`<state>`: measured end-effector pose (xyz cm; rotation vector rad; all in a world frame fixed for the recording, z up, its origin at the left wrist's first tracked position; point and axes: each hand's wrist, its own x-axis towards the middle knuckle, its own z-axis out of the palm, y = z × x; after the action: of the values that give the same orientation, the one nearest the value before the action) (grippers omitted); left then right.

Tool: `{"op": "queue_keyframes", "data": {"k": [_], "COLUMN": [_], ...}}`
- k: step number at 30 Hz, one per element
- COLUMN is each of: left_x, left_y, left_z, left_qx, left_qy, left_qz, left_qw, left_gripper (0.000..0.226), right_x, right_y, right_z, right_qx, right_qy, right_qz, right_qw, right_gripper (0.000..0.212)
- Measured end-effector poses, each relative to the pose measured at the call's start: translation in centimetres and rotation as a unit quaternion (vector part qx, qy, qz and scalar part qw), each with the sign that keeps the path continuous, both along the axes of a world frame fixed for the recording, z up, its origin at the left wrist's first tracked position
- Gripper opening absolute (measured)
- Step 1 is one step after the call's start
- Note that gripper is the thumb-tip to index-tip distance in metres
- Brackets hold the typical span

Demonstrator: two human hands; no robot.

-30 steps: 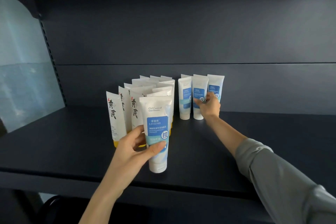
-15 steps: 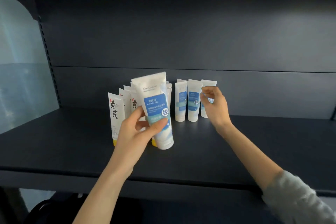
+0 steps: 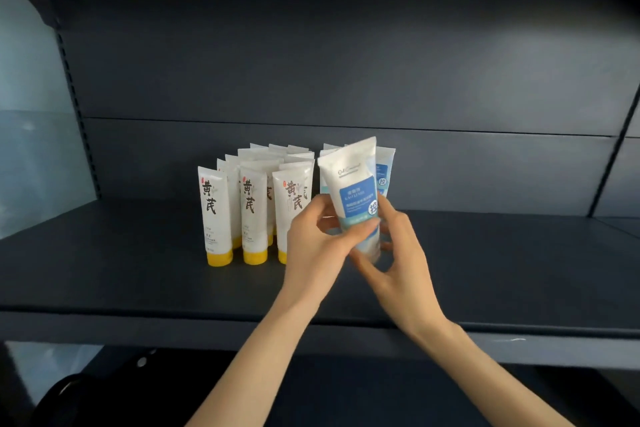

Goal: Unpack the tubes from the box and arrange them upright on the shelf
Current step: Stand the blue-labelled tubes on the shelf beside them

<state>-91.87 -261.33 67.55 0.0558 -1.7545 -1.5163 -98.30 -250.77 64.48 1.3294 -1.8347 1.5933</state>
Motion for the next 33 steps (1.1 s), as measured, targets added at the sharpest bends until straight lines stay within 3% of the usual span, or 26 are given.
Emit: {"op": "queue_keyframes", "data": {"k": [7,12,14,18,22,27,33], "left_x": [0.2,1.1,2.1,4.6,6.8,9.0,10.1], "left_y": [1.1,0.0,-0.7,-2.5,-4.3,-5.3,-6.4], "left_z": [-0.5,-0.2,-0.6,-2.0,-3.8,-4.7,-5.5], "left_qx": [-0.051,-0.131,-0.226,-0.429,-0.523,-0.546,-0.500], "left_qy": [0.037,-0.021,-0.068,-0.167,-0.259,-0.314,-0.351], "left_qz": [0.065,0.045,0.086,0.192,0.233,0.258,0.265], "left_qw": [0.996,0.990,0.968,0.867,0.778,0.733,0.746], "left_gripper": [0.037,0.044,0.057,0.068,0.074,0.076,0.098], "right_x": [0.3,-0.6,-1.7,-6.1,-12.0,-17.3,-19.5], "right_y": [-0.3,-0.8,-1.2,-2.3,-3.4,-4.4,-5.2], "right_z": [0.1,1.2,2.0,3.8,4.2,2.5,0.4], "right_qx": [-0.041,-0.009,-0.018,-0.024,0.000,0.097,0.120], "right_qy": [-0.005,-0.061,-0.089,-0.150,-0.214,-0.236,-0.271], "right_qz": [-0.048,-0.035,-0.028,-0.047,-0.088,-0.136,-0.139], "right_qw": [0.998,0.997,0.995,0.987,0.973,0.957,0.945], "right_gripper": [0.069,0.057,0.049,0.044,0.051,0.059,0.060]}}
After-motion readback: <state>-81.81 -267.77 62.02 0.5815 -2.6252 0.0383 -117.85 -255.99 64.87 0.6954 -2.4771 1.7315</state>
